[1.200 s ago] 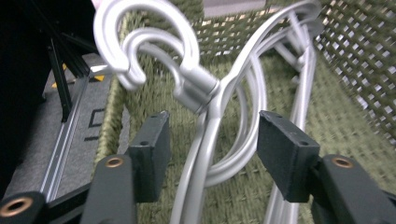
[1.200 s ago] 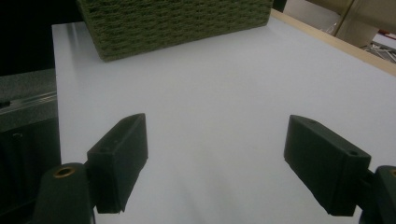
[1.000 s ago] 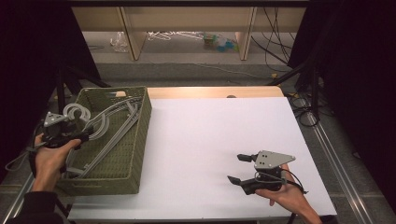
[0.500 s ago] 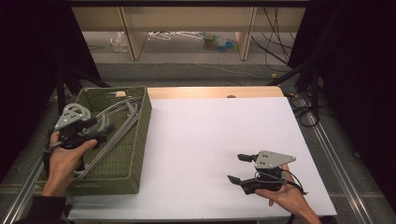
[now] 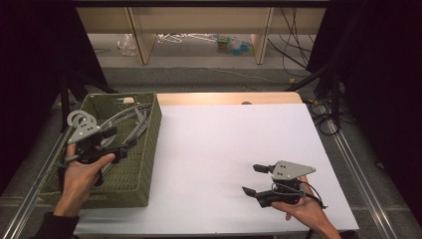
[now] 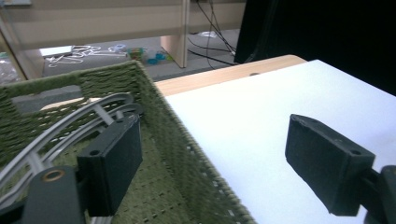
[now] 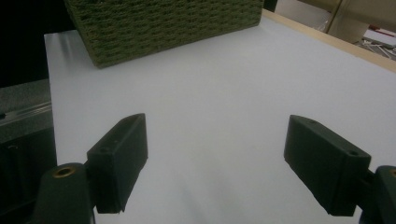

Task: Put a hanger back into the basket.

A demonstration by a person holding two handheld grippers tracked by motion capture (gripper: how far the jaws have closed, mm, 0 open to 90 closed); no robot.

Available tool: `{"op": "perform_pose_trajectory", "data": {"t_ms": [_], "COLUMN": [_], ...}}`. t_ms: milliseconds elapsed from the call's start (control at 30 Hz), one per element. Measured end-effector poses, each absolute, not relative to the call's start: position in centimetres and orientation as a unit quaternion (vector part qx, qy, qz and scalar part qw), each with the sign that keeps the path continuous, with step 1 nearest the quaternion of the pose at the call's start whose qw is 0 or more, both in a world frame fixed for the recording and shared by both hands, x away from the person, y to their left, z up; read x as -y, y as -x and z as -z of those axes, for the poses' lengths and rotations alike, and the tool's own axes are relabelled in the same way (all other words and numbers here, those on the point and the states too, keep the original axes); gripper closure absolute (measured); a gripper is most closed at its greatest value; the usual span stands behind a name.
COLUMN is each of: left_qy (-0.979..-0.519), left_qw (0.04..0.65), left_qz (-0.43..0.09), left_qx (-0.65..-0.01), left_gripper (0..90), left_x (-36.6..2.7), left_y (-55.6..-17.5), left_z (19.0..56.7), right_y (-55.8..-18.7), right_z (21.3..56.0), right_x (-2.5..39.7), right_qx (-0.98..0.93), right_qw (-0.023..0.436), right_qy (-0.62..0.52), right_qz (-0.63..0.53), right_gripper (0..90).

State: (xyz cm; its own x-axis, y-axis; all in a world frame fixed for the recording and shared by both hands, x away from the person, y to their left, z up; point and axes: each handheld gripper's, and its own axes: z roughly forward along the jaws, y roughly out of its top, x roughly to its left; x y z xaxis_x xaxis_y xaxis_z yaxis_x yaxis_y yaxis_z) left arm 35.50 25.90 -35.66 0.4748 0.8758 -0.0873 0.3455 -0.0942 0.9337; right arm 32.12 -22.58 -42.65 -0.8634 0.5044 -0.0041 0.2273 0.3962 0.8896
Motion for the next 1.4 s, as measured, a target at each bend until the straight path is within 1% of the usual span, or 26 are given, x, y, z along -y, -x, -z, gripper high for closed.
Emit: {"op": "perform_pose_trajectory", "data": {"t_ms": [67, 500, 533, 567, 667, 867, 1000, 1100, 1400], "left_qy": [-0.696, -0.726, -0.729, -0.729, -0.738, -0.744, -0.748, -0.752, -0.764], "left_qw": [0.507, 0.504, 0.502, 0.503, 0.497, 0.498, 0.496, 0.494, 0.489], "left_qz": [-0.261, -0.250, -0.250, -0.247, -0.253, -0.242, -0.247, -0.249, -0.243], "left_qx": [-0.435, -0.396, -0.393, -0.393, -0.381, -0.373, -0.364, -0.359, -0.342], "left_gripper": [16.6, 17.1, 17.3, 17.5, 17.8, 18.1, 18.5, 18.7, 18.7], "left_x": [-25.4, -22.3, -22.1, -21.8, -21.3, -20.2, -19.8, -19.3, -17.8], "left_y": [-35.3, -32.7, -32.5, -32.3, -31.5, -30.1, -29.5, -29.0, -27.9], "left_z": [35.6, 35.8, 35.9, 36.0, 36.3, 36.8, 37.1, 37.5, 38.5], "right_y": [-32.2, -32.3, -32.3, -32.3, -32.3, -32.2, -32.4, -32.3, -32.1], "right_z": [42.6, 42.7, 42.8, 42.8, 42.7, 42.6, 42.6, 42.7, 42.6], "right_x": [22.6, 22.8, 22.7, 22.8, 23.0, 23.0, 23.1, 22.9, 22.8], "right_qx": [-0.825, -0.822, -0.820, -0.818, -0.818, -0.817, -0.815, -0.815, -0.812], "right_qw": [0.137, 0.140, 0.133, 0.138, 0.137, 0.137, 0.145, 0.143, 0.150], "right_qy": [-0.221, -0.226, -0.225, -0.229, -0.230, -0.233, -0.232, -0.233, -0.235], "right_qz": [-0.502, -0.504, -0.509, -0.509, -0.509, -0.510, -0.510, -0.511, -0.513], "right_gripper": [22.6, 22.5, 22.4, 22.4, 22.4, 22.4, 22.4, 22.4, 22.3]}}
